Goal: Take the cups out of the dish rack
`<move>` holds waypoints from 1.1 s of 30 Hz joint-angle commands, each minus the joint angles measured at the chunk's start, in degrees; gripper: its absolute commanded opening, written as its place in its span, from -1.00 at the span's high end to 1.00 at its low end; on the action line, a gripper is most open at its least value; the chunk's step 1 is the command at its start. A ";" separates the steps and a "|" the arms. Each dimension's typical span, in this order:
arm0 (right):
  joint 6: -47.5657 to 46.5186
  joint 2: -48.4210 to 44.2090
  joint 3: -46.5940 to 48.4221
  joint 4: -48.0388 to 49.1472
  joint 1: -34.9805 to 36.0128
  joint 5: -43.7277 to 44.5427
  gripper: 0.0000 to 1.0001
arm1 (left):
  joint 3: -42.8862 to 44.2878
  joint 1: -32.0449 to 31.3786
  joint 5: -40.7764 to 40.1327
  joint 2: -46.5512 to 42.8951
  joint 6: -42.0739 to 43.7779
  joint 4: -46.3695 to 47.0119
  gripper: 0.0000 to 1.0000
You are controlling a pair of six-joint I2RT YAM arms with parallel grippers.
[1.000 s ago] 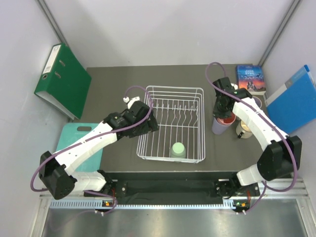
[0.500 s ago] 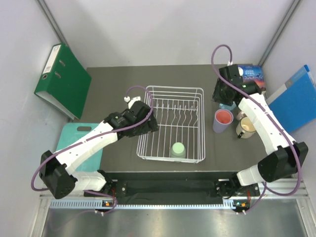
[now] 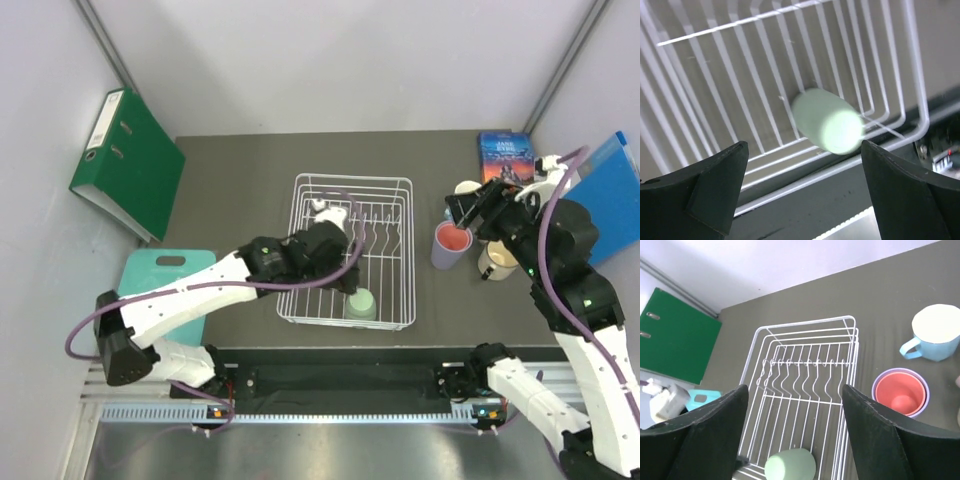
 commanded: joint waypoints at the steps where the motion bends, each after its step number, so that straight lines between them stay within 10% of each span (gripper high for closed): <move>1: -0.93 1.01 -3.55 1.14 0.35 -2.81 -0.52 | 4.01 -6.93 -5.68 3.18 2.99 -2.18 -0.98; 27: -1.46 -4.70 -6.72 -2.64 0.35 -7.46 -0.54 | 4.72 -10.89 -2.61 21.81 -0.70 5.90 -0.95; 31: -2.42 -4.97 -6.19 -3.44 0.35 -7.20 -0.54 | 4.98 -10.89 -3.66 21.64 -0.18 6.26 -0.37; 33: -2.60 -4.97 -5.93 -3.35 0.61 -7.11 -0.54 | 5.51 -10.98 -4.80 21.37 0.00 5.29 0.33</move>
